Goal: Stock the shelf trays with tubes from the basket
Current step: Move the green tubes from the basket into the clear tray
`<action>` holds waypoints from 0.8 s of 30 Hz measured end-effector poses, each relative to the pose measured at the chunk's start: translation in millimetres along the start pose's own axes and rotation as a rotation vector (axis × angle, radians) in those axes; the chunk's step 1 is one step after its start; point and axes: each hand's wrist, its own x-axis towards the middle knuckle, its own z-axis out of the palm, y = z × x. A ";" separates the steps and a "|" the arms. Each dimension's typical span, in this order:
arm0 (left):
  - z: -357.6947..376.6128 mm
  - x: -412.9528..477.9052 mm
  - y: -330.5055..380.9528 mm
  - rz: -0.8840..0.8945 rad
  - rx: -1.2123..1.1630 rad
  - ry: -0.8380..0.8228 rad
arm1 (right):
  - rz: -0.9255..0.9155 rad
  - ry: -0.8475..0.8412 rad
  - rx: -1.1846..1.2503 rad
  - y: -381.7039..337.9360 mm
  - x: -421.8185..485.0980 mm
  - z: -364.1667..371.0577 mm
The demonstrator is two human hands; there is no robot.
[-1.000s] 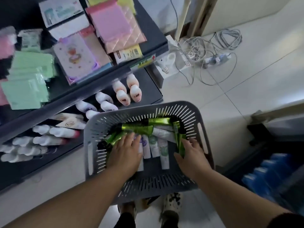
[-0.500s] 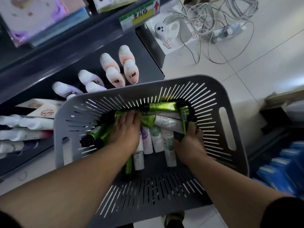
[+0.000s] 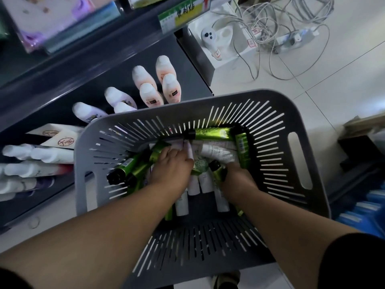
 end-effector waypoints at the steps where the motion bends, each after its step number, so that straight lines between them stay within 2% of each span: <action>1: -1.2 -1.8 -1.7 -0.006 -0.017 0.021 | -0.020 -0.017 -0.009 -0.1 -2.0 1.1; 7: -39.2 -29.1 -2.9 0.034 -0.389 0.303 | -0.180 0.006 0.259 -3.5 -33.2 -19.9; 10: -66.7 -52.2 -0.7 -0.016 -0.591 0.427 | -0.261 -0.004 0.505 -6.7 -66.8 -44.9; 13: -107.6 -76.8 8.2 -0.053 -0.773 0.546 | -0.298 -0.031 0.650 -11.2 -103.3 -75.6; 18: -195.3 -120.4 17.8 -0.004 -0.915 0.725 | -0.317 -0.085 0.971 -30.3 -167.9 -149.2; 21: -248.0 -147.1 20.1 0.054 -0.897 0.838 | -0.378 -0.084 1.098 -42.9 -207.2 -197.1; 24: -287.9 -170.4 19.0 0.138 -0.853 0.828 | -0.451 -0.134 1.157 -54.3 -245.9 -242.2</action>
